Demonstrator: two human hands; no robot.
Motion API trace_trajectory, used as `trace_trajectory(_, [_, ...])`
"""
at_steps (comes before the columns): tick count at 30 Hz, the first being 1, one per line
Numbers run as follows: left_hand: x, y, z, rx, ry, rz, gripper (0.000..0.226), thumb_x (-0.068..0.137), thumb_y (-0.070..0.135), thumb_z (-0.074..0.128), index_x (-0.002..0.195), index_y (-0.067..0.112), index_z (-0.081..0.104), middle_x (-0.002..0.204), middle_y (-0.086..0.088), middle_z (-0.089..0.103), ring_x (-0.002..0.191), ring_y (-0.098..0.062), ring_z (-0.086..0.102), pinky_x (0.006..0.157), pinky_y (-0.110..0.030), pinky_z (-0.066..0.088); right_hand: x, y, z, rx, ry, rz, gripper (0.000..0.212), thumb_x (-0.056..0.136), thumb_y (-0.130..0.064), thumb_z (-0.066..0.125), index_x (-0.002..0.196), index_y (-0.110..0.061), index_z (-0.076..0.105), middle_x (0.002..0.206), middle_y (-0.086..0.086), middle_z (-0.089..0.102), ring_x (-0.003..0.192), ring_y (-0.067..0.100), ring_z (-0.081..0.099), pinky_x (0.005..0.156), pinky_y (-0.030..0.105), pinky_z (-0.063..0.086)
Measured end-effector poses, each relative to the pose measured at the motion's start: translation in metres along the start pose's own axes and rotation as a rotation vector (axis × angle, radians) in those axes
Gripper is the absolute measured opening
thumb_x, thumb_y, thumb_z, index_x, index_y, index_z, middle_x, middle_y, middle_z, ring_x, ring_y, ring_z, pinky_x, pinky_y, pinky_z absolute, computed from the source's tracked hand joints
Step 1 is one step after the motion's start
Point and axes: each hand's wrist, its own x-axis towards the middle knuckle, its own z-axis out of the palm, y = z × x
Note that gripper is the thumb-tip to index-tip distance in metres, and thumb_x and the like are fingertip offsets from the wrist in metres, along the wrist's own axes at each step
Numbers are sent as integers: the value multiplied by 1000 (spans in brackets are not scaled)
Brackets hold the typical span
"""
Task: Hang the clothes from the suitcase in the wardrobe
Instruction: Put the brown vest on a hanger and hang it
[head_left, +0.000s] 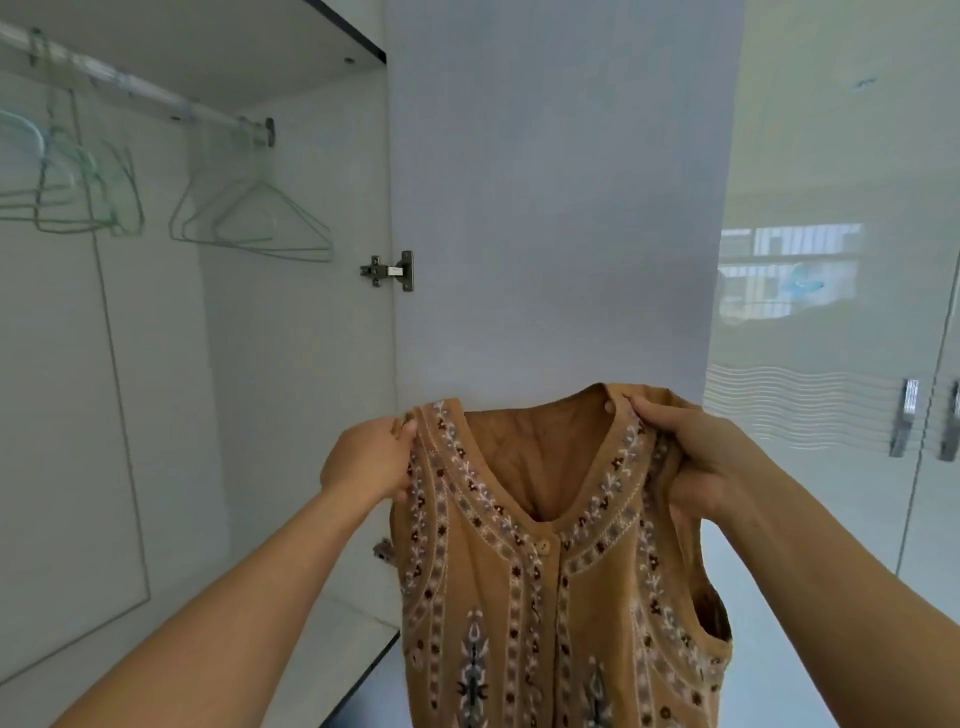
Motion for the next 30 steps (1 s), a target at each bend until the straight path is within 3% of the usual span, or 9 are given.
trace_trajectory(4, [0,20,3,-85,-39,43,40,103,42,32,111,16,60,101,-12,69,93,-30,67,84,-44,56,11,-6,7,-86,-108,-90,23,88,-3,62,111,1,66,103,15,72,84,22,70,71,35,57])
trace_trajectory(7, [1,31,6,-105,-15,77,38,103,39,32,122,18,58,114,-8,65,107,-27,61,91,-38,51,22,-8,12,-179,-155,-71,24,88,1,61,112,1,65,98,17,71,78,24,67,75,36,56])
trace_trajectory(10, [6,35,9,-275,-34,17,27,103,27,42,98,13,64,90,-7,68,89,-25,66,84,-36,51,31,-9,17,-230,-145,14,13,87,5,59,98,0,64,75,14,66,67,25,61,66,37,52])
trace_trajectory(13, [10,40,6,-295,-143,32,21,97,15,54,79,11,63,70,-6,68,72,-19,68,74,-30,54,39,-10,22,-267,-131,35,10,88,5,59,94,0,65,70,14,66,64,25,60,61,36,50])
trace_trajectory(15, [18,42,6,-256,-189,73,17,93,16,60,81,7,65,67,-4,67,68,-16,66,71,-29,54,45,-13,29,-296,-143,7,15,89,2,58,102,-1,66,73,14,67,64,25,62,60,35,50])
trace_trajectory(18, [37,45,3,-213,-107,125,19,91,19,63,81,3,66,71,-5,59,70,-18,56,68,-30,47,55,-19,44,-356,-198,-52,23,92,0,54,112,0,65,80,16,68,66,26,63,62,35,52])
trace_trajectory(21, [59,41,-9,-414,-105,58,22,95,11,57,73,11,60,73,-5,57,70,-18,57,76,-38,55,63,-25,69,-440,-274,-126,21,93,-2,55,110,-3,67,84,18,71,64,25,66,62,34,55])
trace_trajectory(26, [108,19,-49,-820,-92,-139,9,97,6,53,94,12,60,77,-6,61,64,-16,58,55,-29,51,80,-28,128,-577,-315,-228,17,89,-8,63,105,-5,68,95,19,72,76,29,68,77,41,57])
trace_trajectory(30, [163,-10,-90,-1217,-69,-186,42,95,-7,46,133,11,47,81,-12,61,65,-18,59,54,-31,54,107,-22,185,-572,-307,-299,17,87,-7,65,103,-3,69,93,17,72,78,27,68,81,40,56])
